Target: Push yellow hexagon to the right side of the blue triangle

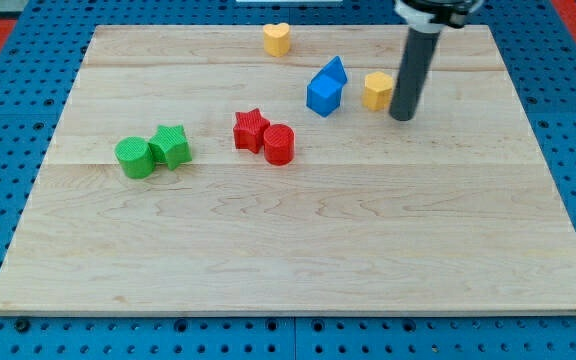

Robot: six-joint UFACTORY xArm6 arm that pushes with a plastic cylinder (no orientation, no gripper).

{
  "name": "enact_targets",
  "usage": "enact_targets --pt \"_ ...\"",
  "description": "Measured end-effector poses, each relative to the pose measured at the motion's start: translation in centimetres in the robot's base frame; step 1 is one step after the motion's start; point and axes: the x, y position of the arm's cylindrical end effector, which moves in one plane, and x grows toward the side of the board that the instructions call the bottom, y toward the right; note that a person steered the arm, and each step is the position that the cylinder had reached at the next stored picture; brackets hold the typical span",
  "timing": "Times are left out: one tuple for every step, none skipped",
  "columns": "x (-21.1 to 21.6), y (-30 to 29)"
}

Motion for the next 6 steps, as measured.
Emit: enact_targets --pt "-2.1 -1.0" --pt "-3.9 -2.6" --pt "-4.5 -3.3" --pt "-4.8 -3.7" --pt "-5.4 -5.2" --pt "-5.9 -7.3"
